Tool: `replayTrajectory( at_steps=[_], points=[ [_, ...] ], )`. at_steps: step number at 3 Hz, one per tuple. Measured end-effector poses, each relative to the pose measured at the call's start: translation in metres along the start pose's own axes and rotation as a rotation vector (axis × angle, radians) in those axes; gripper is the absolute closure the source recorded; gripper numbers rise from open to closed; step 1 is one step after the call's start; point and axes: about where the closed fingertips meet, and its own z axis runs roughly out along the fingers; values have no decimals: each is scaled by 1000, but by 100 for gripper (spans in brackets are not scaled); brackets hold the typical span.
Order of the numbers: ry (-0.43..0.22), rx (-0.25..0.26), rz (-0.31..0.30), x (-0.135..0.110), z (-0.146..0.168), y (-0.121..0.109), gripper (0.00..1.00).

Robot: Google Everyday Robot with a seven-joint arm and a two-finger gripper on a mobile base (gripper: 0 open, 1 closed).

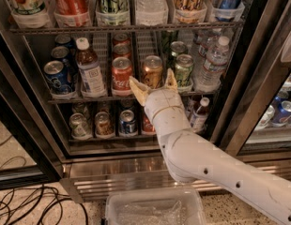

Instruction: Pick orange can from middle shelf of fridge

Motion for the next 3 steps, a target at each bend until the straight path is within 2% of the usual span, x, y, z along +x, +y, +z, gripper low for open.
replayTrajectory(
  at_steps=[1,3],
  points=[
    [12,24,-13,5,3,-1,34],
    [42,60,-55,17,6,-2,37]
  ],
)
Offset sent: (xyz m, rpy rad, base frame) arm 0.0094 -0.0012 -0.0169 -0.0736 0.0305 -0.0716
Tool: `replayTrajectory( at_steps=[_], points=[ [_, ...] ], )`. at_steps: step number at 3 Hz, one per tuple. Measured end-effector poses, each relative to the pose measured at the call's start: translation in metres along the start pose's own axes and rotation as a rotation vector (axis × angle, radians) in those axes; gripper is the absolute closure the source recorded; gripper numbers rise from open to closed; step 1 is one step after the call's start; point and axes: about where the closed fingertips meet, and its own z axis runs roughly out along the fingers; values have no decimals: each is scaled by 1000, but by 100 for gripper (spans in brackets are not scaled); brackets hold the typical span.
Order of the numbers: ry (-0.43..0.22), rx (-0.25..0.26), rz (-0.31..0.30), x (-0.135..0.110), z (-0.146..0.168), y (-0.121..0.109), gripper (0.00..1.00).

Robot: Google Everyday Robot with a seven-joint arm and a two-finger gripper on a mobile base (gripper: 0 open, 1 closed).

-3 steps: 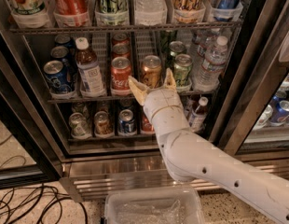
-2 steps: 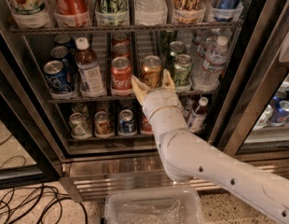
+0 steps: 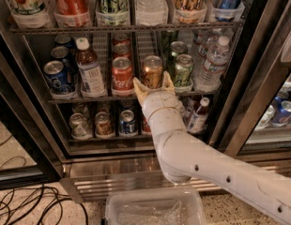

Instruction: Pick orange can from middle shelf of fridge

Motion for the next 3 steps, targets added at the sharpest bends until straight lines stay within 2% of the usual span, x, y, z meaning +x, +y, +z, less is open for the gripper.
replayTrajectory(
  at_steps=[2,3],
  points=[
    [21,17,-25,10,8,-3,37],
    [21,31,-58,14,16,-10,38]
  ],
)
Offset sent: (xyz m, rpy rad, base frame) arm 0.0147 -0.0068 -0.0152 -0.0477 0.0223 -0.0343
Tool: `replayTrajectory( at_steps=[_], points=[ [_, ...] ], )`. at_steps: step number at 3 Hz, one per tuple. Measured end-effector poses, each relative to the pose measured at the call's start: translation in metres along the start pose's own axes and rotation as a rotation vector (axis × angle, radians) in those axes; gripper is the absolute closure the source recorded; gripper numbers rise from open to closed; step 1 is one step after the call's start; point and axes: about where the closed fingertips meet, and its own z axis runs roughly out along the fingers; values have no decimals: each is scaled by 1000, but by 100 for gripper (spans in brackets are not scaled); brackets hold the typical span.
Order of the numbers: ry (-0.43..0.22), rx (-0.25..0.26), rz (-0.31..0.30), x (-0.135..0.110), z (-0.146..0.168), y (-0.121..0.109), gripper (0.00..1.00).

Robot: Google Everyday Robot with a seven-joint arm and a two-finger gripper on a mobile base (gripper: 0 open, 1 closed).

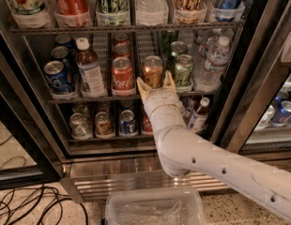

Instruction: Pick orange can from middle shelf of fridge

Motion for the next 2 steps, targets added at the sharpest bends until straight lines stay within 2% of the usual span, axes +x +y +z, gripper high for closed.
replayTrajectory(
  at_steps=[1,2],
  points=[
    [-4,15,-31,2,11,-7,39],
    [-25,10,-35,-3,23,-7,38]
  ],
)
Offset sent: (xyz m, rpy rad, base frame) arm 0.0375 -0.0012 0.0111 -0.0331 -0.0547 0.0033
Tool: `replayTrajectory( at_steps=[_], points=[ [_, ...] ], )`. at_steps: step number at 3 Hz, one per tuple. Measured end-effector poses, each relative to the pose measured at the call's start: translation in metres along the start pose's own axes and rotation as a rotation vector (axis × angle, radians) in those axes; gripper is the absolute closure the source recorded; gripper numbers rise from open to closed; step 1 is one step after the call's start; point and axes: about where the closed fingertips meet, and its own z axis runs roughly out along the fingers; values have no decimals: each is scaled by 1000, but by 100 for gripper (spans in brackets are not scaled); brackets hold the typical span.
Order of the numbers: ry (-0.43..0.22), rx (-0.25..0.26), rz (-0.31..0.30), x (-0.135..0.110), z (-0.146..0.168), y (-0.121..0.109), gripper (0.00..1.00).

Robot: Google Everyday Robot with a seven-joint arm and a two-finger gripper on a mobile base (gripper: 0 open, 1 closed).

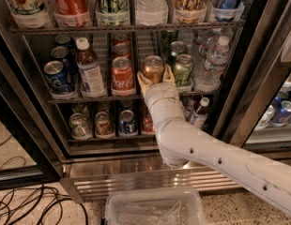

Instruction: Pick orange can from middle shelf of fridge

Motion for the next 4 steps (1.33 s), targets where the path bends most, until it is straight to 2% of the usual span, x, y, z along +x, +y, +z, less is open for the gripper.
replayTrajectory(
  at_steps=[1,2,3,4],
  points=[
    [-29,-18,8,-9,11,7,47],
    [-41,-35,22,-14,12,14,64],
    [-41,-35,22,-14,12,14,86],
    [-76,-21,58,-22,8,5,100]
  ],
)
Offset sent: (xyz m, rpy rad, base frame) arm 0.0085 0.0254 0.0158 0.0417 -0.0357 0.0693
